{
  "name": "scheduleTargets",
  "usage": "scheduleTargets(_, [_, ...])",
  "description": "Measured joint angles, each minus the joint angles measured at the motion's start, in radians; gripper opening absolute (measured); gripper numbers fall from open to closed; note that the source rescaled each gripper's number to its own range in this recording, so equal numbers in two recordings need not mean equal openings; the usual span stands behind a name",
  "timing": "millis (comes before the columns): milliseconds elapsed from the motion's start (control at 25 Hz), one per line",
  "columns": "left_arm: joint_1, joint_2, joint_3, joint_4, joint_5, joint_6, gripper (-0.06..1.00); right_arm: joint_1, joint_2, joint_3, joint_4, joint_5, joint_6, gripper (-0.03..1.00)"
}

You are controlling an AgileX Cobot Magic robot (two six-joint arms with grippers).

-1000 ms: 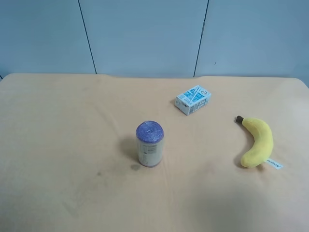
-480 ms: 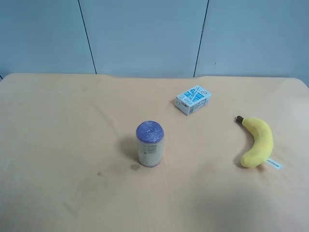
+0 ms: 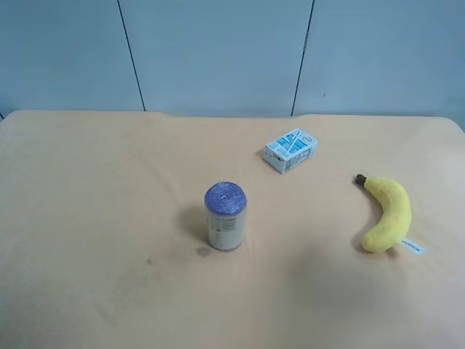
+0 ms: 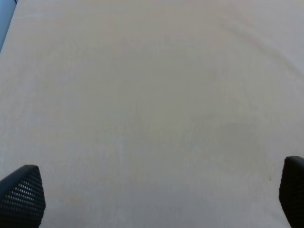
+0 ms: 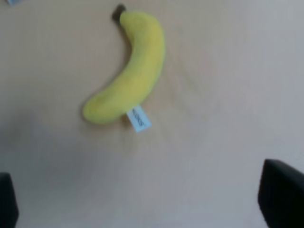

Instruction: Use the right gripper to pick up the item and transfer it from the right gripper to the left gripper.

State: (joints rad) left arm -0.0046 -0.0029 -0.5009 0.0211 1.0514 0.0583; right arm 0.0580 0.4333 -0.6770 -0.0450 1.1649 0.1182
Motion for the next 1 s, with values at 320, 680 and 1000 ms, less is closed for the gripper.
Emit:
scheduleTargets(320, [0.0, 0.0, 0.0, 0.0, 0.0, 0.0, 1.0, 0.0, 0.398, -0.073, 0.0, -0.001, 0.106, 1.0])
scheduleTargets(680, [0.0, 0.0, 0.0, 0.0, 0.0, 0.0, 1.0, 0.0, 0.776, -0.077, 0.001, -0.2, 0.174, 1.0])
scheduleTargets(1000, [0.0, 0.0, 0.0, 0.0, 0.0, 0.0, 1.0, 0.0, 1.015, -0.077, 0.001, -0.346, 0.191, 1.0])
